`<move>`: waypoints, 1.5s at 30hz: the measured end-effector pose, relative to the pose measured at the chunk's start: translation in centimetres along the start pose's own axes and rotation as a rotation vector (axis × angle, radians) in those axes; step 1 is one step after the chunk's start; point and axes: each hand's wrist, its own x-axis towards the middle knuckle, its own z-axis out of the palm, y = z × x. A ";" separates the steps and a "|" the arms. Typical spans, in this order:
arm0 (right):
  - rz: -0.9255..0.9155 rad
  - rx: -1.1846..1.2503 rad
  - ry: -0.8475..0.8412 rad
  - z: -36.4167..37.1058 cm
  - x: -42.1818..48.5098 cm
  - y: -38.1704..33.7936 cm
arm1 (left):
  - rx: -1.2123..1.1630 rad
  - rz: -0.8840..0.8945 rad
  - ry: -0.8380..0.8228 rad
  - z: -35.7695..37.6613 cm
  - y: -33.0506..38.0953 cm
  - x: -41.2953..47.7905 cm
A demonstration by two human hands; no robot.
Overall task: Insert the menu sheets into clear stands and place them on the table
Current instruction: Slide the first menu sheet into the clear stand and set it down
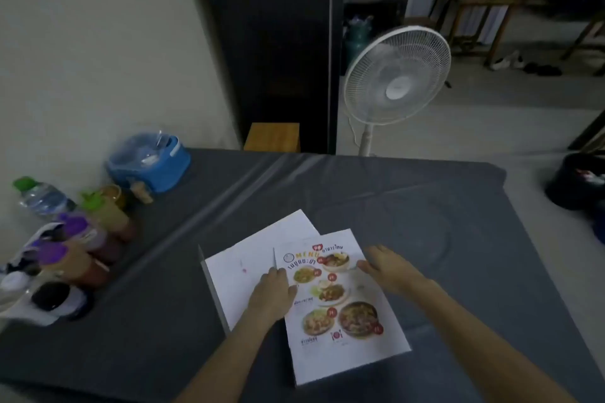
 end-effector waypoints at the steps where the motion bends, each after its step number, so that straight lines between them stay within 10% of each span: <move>1: 0.026 0.031 0.012 0.4 0.3 0.3 | -0.047 -0.037 0.021 0.3 0.0 0.0; 20: 0.296 0.447 0.058 4.2 3.5 3.1 | -1.044 -0.448 0.085 3.2 -0.7 1.0; 45: 0.095 0.809 0.659 -7.6 -4.7 4.7 | -0.773 0.135 0.322 -6.4 11.5 0.9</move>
